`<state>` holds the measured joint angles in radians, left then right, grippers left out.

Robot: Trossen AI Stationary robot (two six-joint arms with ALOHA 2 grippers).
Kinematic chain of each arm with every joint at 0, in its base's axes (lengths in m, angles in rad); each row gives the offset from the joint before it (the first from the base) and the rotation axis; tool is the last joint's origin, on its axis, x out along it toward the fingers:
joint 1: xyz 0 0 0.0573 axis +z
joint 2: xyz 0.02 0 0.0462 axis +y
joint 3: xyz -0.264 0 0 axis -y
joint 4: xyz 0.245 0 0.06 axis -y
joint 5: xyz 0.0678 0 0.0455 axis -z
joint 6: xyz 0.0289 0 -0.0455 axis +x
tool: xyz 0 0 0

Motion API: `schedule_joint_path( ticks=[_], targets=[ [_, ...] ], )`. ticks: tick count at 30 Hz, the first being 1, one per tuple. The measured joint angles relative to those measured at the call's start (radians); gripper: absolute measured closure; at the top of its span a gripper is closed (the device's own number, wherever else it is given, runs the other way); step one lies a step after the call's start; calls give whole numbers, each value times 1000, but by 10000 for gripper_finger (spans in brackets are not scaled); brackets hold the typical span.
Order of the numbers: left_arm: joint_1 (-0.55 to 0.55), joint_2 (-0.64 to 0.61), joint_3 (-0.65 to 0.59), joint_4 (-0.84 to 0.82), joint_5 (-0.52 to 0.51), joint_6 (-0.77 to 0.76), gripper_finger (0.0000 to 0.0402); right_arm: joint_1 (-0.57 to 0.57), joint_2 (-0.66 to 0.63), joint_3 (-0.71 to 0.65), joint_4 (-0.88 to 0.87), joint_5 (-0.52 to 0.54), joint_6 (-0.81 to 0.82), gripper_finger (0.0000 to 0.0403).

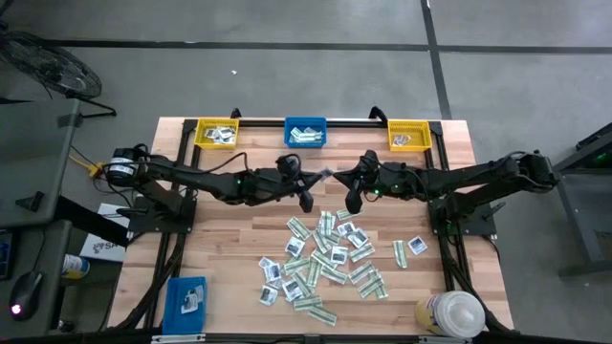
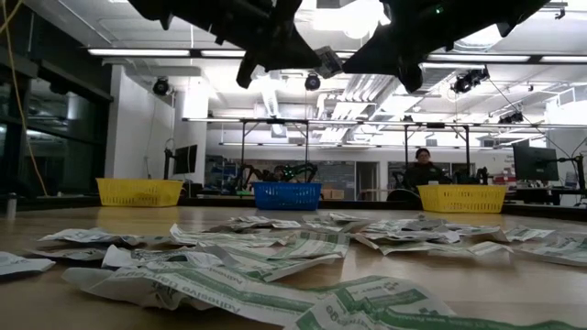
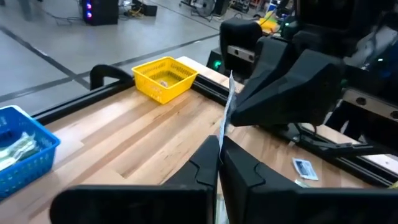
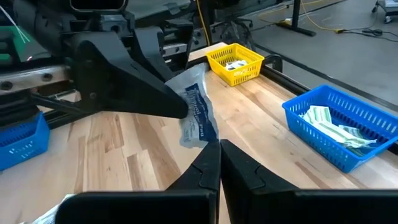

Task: Pick & Place First Aid Supplies
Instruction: Put the blue alcohol pad into the bottom blue bin

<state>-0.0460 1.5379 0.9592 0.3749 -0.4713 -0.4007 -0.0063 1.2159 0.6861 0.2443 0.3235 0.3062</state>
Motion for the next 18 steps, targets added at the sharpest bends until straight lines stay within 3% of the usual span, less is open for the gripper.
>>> schedule_joint_path(
  ticks=[4, 9, 13, 18],
  targets=[
    [0, -5, 0, -43, -28, 0, 399, 0, -14, 0, -1, -26, 7, 392],
    [0, -34, 0, -147, -37, -7, 400, -25, -60, 0, -43, -46, 79, 338],
    [0, -120, 0, -390, -30, -97, 400, -57, -107, 0, -141, -49, 138, 290],
    [0, -279, 0, -785, 130, -266, 401, -78, -155, 0, -265, -46, 142, 259]
  ],
)
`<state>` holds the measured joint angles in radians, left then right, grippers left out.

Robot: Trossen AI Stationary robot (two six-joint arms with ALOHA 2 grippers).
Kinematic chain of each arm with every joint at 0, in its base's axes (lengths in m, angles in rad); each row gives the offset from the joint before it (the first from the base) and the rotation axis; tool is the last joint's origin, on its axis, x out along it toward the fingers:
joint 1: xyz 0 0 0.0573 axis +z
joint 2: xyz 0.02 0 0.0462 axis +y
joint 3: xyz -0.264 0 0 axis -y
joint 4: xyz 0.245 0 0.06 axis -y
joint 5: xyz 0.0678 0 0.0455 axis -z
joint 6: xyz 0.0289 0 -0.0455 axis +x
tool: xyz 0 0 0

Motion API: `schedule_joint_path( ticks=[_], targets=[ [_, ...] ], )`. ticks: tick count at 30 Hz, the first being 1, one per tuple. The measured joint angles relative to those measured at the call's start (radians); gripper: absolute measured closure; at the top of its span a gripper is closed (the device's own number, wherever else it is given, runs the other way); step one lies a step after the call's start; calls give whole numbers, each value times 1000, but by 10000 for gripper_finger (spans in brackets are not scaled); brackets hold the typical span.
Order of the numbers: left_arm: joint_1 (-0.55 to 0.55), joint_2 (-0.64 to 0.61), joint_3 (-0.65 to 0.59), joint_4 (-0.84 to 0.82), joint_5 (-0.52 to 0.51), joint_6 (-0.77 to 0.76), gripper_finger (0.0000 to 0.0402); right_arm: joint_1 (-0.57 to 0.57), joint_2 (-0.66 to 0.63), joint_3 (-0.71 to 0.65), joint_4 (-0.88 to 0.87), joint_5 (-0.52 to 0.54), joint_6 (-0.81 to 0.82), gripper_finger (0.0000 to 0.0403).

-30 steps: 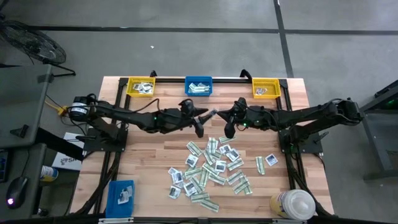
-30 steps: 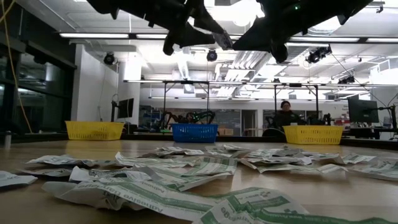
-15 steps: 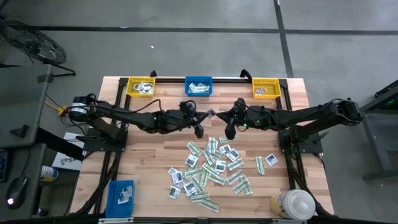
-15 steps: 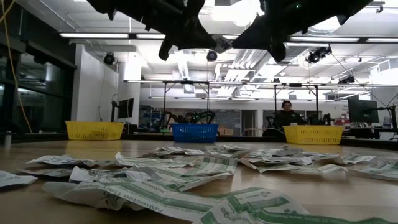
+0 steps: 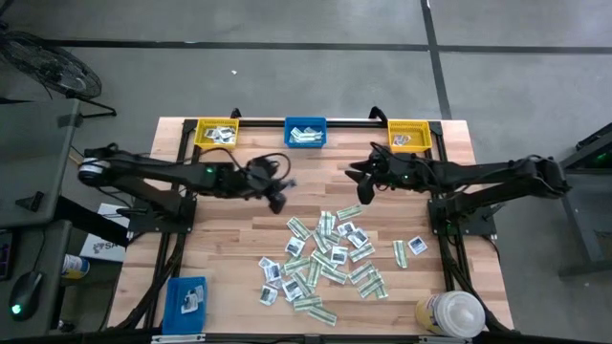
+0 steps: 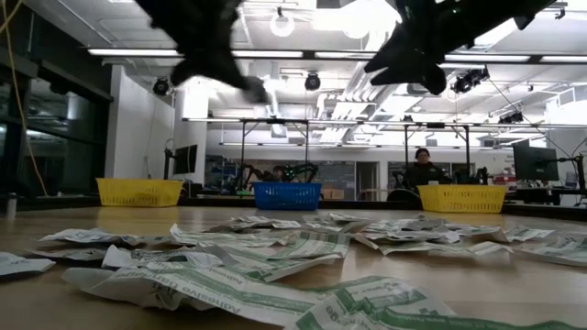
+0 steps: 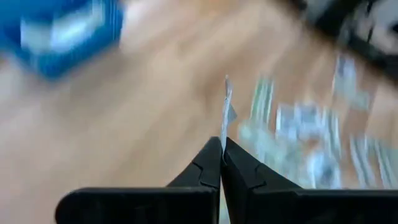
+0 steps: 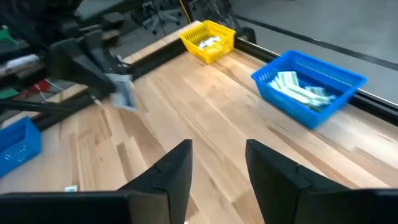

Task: Pick & Place First Aid Supplies
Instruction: Put the blue alcohol pad into the bottom blue bin

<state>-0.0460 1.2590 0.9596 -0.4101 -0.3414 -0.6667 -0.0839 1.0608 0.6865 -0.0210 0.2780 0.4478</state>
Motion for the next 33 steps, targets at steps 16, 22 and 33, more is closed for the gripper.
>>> schedule_joint_path(
  ticks=[16, 22, 33],
  targets=[
    [-360, -170, -1, -614, 620, -271, 401, -3, -12, 0, -34, 44, 1, 257],
    [-565, -161, -2, -615, 641, -444, 401, -3, -12, 0, -35, 49, 23, 257],
    [-862, -35, -5, -555, 701, -708, 401, -4, -12, 0, -44, 59, 23, 257]
  ],
)
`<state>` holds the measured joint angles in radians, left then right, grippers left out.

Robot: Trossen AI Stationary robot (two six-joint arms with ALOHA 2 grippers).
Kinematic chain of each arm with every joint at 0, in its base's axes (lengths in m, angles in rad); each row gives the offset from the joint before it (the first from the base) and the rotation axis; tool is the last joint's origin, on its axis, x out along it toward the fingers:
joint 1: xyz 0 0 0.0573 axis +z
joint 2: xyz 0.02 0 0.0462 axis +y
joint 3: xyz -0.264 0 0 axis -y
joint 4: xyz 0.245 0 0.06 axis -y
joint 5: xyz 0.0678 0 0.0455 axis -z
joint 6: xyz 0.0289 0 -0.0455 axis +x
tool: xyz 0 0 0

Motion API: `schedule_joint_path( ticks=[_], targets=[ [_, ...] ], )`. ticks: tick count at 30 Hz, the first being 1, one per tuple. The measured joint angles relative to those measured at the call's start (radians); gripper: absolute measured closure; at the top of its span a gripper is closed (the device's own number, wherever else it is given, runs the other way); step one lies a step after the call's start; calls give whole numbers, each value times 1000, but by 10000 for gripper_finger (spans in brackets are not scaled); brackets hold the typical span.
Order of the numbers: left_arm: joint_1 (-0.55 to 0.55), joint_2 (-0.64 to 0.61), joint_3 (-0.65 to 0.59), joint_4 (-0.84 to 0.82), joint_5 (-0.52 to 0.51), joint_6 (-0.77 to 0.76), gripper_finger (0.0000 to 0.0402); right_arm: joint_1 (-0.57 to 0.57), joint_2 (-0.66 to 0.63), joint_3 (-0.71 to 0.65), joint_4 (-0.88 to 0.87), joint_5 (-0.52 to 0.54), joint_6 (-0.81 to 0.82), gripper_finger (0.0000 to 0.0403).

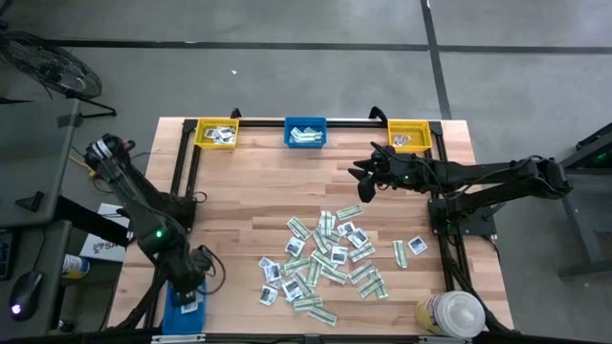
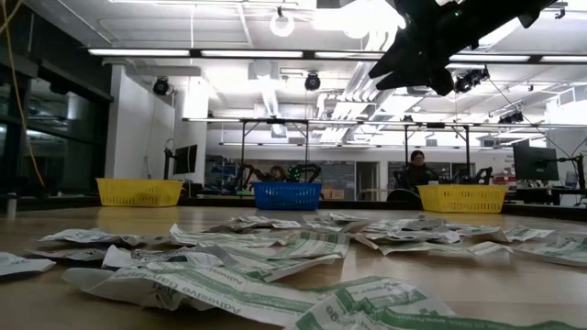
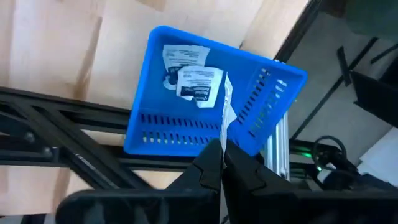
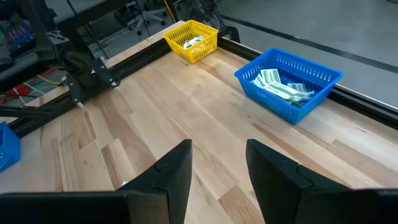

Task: Pick & Place First Aid Supplies
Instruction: Put the blue alcohol pad into the bottom blue bin

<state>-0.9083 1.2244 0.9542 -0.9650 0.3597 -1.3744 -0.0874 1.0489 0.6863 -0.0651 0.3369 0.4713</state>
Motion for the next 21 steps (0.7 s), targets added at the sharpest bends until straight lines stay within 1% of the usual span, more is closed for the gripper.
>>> schedule_joint_path(
  ticks=[3, 7, 12, 16, 18, 21],
  targets=[
    [-18, 55, 0, 53, -7, -23, 401, 0, 0, 0, 0, 1, 0, 256],
    [-15, 141, -1, 73, 0, -25, 401, 0, 0, 0, 1, 1, 0, 257],
    [-15, 241, -1, 66, 36, -19, 401, 0, 0, 0, 1, 1, 0, 257],
    [-15, 295, -1, 53, 65, -19, 400, 0, 0, 0, -4, -3, 0, 257],
    [-15, 307, -1, 48, 65, -19, 394, 0, 0, 0, -6, -6, 0, 257],
    [-15, 310, -1, 49, 53, -19, 372, 0, 0, 0, -7, -15, 0, 257]
  ],
)
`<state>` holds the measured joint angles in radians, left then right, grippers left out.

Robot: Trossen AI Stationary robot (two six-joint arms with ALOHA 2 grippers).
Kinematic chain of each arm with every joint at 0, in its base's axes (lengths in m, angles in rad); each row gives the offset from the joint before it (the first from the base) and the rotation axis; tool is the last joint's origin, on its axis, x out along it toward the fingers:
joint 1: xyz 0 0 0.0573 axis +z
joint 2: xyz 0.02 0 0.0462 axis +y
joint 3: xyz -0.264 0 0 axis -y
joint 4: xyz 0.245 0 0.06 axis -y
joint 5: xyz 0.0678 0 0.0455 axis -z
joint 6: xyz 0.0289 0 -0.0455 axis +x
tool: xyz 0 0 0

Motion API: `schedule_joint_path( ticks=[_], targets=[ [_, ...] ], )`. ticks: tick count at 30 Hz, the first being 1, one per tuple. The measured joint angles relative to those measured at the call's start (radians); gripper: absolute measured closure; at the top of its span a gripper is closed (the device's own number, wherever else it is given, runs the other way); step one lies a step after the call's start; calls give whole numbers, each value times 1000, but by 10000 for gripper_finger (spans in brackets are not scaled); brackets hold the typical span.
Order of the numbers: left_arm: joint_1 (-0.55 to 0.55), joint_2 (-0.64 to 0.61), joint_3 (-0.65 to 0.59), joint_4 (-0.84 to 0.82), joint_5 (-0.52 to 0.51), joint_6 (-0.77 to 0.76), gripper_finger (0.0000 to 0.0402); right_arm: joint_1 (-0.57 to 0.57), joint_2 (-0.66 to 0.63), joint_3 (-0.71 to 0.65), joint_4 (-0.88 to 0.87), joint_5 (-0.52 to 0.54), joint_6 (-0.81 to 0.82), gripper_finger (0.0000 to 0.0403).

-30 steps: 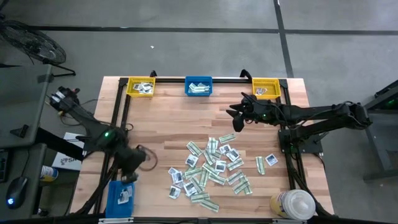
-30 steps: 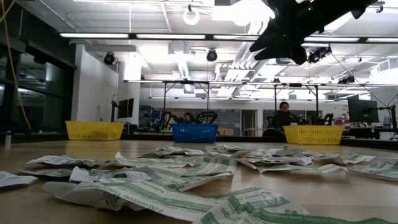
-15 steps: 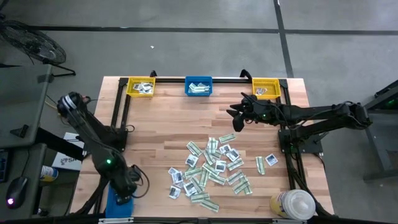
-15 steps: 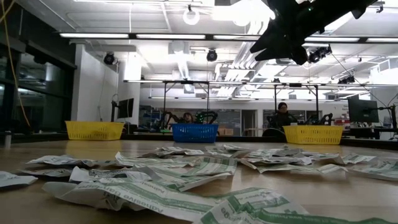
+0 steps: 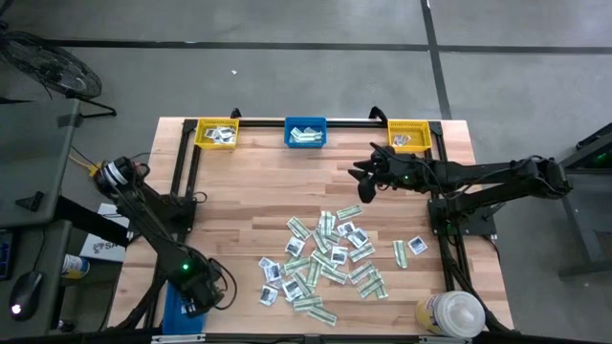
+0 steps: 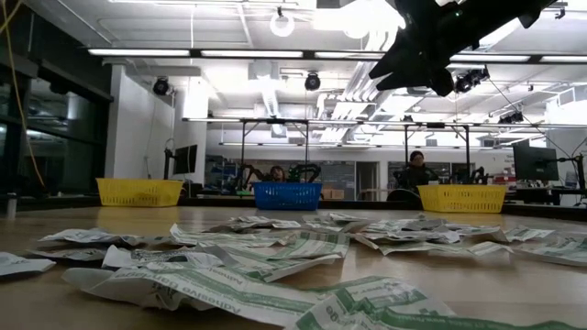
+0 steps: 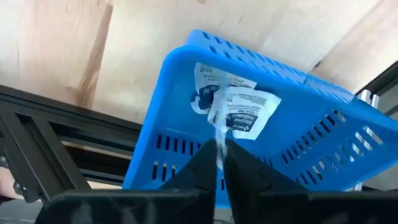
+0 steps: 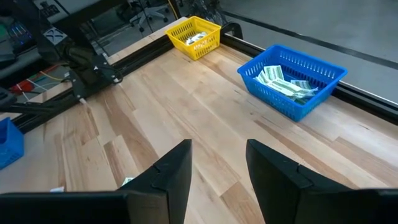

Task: Pick & Place First Aid Supplies
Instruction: Put the blue alcohol pad into the bottom blue bin

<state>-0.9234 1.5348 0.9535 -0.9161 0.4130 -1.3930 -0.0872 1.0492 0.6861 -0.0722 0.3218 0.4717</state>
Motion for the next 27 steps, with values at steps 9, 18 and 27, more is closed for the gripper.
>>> schedule_joint_path(
  ticks=[9, 18, 27],
  targets=[
    [0, -28, 0, -19, 60, 0, 263, 0, 0, 0, -22, -35, 0, 256],
    [0, -152, 35, -167, -59, -66, 238, 18, 45, 0, -21, -183, -5, 258],
    [50, -245, 48, -223, -354, -130, 248, 89, 187, -1, -102, -202, 152, 258]
  ],
)
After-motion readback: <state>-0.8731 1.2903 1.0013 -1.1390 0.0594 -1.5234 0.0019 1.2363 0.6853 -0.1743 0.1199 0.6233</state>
